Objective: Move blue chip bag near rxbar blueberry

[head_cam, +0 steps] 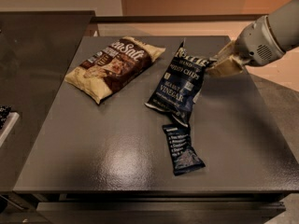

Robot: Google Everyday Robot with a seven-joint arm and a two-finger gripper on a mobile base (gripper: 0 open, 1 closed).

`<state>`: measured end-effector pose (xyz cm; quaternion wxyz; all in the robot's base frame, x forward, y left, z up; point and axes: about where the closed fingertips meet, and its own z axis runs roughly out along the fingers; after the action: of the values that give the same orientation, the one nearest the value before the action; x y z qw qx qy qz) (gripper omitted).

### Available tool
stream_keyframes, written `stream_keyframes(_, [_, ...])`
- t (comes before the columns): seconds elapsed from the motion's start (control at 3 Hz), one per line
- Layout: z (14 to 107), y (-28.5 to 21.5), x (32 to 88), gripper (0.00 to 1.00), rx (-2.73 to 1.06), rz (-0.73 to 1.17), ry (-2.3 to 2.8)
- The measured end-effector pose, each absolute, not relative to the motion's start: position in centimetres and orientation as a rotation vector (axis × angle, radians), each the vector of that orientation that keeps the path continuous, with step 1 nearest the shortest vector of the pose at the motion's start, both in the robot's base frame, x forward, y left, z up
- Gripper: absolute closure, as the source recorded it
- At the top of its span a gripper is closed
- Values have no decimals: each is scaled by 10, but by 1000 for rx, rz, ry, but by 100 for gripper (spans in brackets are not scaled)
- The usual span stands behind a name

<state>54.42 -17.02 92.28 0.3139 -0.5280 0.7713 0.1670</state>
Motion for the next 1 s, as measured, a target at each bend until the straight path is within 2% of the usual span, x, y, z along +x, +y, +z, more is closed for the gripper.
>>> stream_keyframes(1.0, [905, -147, 511, 13, -1532, 554, 1973])
